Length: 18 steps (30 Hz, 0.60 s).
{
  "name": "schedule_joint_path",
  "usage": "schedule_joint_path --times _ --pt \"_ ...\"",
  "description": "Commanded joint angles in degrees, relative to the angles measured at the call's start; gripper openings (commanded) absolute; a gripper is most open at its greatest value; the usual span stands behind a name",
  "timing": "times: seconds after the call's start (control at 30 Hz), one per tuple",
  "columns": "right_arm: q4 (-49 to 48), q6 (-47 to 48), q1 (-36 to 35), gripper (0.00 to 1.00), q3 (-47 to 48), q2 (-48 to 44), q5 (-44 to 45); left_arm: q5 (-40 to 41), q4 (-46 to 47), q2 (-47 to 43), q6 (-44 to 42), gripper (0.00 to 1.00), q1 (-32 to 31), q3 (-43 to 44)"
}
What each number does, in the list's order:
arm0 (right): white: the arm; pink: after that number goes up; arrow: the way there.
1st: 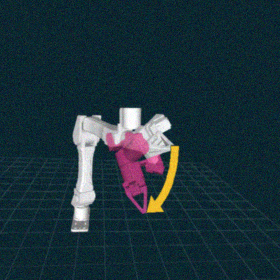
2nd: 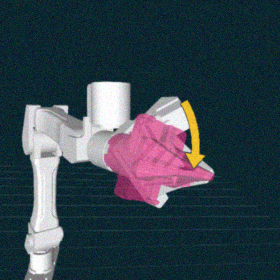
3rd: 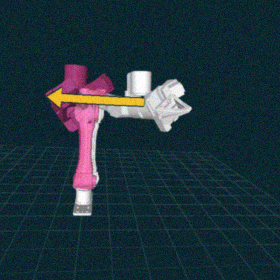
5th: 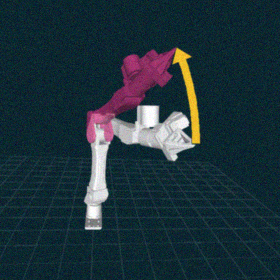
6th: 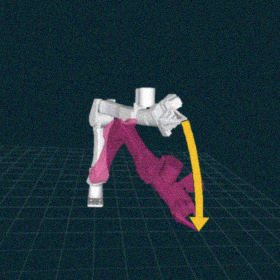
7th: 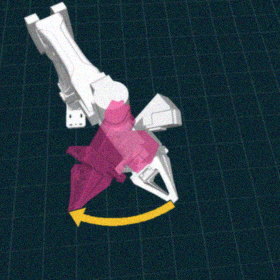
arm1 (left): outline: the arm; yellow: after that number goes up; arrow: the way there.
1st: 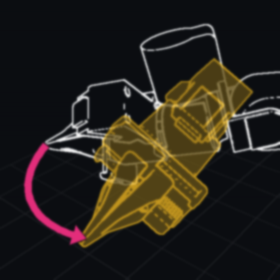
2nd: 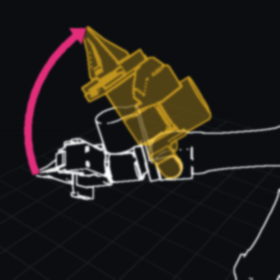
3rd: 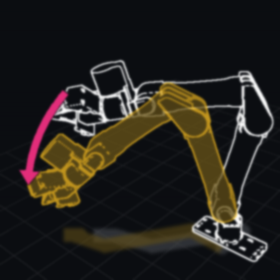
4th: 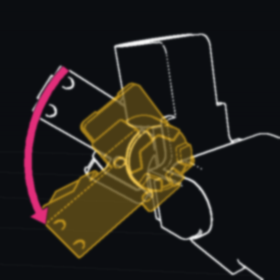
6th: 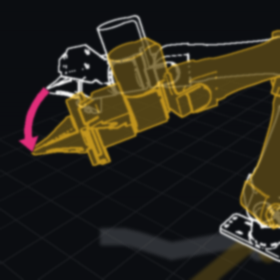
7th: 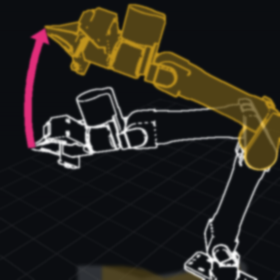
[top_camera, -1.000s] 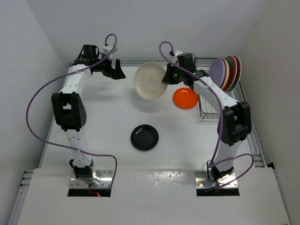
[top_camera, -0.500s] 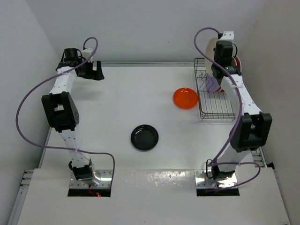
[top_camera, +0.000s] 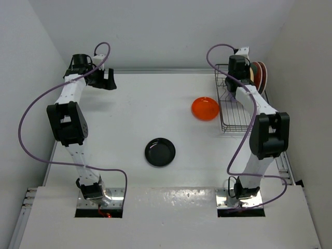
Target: Load the plates into the dish rack
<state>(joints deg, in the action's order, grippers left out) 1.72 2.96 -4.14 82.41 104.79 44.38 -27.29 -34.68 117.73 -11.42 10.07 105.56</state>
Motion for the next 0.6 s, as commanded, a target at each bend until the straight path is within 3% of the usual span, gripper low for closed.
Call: schedule_joint_path --times 0.0,0.13,0.2,0.33,0.37,0.5,0.57 --pt "-2.17 -1.81 0.54 0.0 0.99 0.58 -1.3 -1.45 0.57 -3.91 -0.44 1.0 -0.31 0.0" --pt "5.57 -6.55 0.71 0.0 4.24 5.58 -3.25 -1.45 0.57 -3.91 -0.44 1.0 -0.31 0.0" --pt "7.85 -7.53 0.71 0.06 6.27 6.3 -3.16 -1.45 0.05 -3.91 -0.44 1.0 -0.31 -0.52" --pt "10.4 -8.32 0.71 0.34 7.41 5.78 -5.79 -1.45 0.05 -3.91 -0.44 1.0 -0.31 -0.53" --pt "10.67 -8.15 0.71 0.5 7.5 4.64 -6.32 -1.45 0.05 -4.44 -0.44 1.0 -0.31 -0.53" --pt "11.73 -8.23 0.01 0.74 7.94 1.12 -10.01 -1.98 0.05 -4.44 -0.44 1.0 -0.31 -0.53" --pt "14.19 -9.02 -0.95 0.8 8.73 -1.95 -10.71 -2.5 0.05 -4.44 -0.44 1.0 -0.31 -0.53"
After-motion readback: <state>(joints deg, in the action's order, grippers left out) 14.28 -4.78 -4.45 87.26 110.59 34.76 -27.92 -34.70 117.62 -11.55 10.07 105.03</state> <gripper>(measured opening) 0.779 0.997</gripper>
